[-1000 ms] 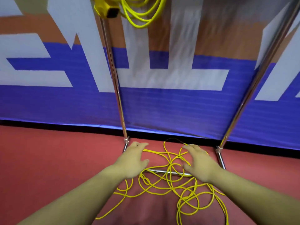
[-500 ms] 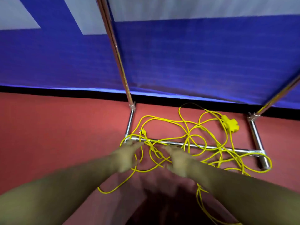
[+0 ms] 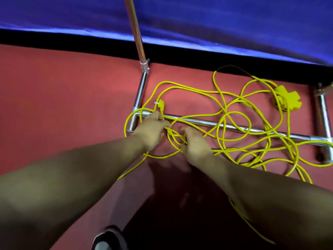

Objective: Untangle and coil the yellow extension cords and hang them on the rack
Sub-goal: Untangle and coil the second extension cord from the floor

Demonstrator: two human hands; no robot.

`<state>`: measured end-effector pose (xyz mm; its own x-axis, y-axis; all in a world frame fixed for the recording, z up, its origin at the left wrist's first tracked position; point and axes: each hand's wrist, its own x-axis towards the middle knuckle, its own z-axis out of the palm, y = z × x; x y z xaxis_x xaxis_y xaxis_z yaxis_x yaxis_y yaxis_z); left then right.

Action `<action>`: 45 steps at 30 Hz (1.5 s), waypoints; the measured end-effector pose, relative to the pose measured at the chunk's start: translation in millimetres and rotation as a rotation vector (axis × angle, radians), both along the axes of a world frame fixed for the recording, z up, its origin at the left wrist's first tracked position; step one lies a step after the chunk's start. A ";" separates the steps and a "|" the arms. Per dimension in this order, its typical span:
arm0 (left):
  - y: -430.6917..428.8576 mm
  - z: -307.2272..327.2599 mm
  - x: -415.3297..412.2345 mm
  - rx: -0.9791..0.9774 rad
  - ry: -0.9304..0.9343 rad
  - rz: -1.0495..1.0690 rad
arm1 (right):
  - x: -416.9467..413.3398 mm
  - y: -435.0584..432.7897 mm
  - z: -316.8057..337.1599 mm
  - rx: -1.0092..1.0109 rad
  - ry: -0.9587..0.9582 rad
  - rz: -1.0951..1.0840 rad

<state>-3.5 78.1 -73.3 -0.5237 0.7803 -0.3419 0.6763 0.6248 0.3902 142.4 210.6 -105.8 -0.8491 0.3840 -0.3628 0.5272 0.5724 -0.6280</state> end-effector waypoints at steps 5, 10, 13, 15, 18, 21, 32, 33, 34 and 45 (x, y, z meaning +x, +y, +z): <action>0.2 -2.0 4.8 0.017 -0.042 0.060 | 2.6 0.1 3.7 -0.055 -0.036 -0.005; -4.7 1.2 10.4 0.009 -0.044 0.081 | 16.0 2.1 18.0 -0.134 -0.045 0.033; -2.5 15.1 12.9 0.006 -0.077 0.076 | 21.3 5.2 37.8 -0.172 -0.046 0.072; 2.6 33.4 12.4 0.018 -0.114 0.074 | 24.1 12.0 58.9 -0.199 -0.054 0.073; 16.3 75.3 11.4 0.047 -0.102 0.034 | 28.0 29.0 105.0 -0.212 -0.034 0.033; 30.6 134.2 11.7 0.082 -0.075 -0.036 | 29.3 46.9 167.1 -0.219 0.023 0.032; 16.6 390.1 98.4 0.594 -0.006 0.131 | 106.2 56.5 438.6 0.025 0.390 0.070; 12.4 406.1 108.5 0.638 -0.023 0.159 | 114.3 53.8 455.1 0.009 0.439 0.052; 7.0 425.3 120.9 0.683 -0.028 0.181 | 125.8 49.8 474.4 -0.002 0.501 0.031; -25.9 435.2 200.5 0.580 -0.187 0.219 | 206.6 21.2 473.2 -0.023 0.649 -0.059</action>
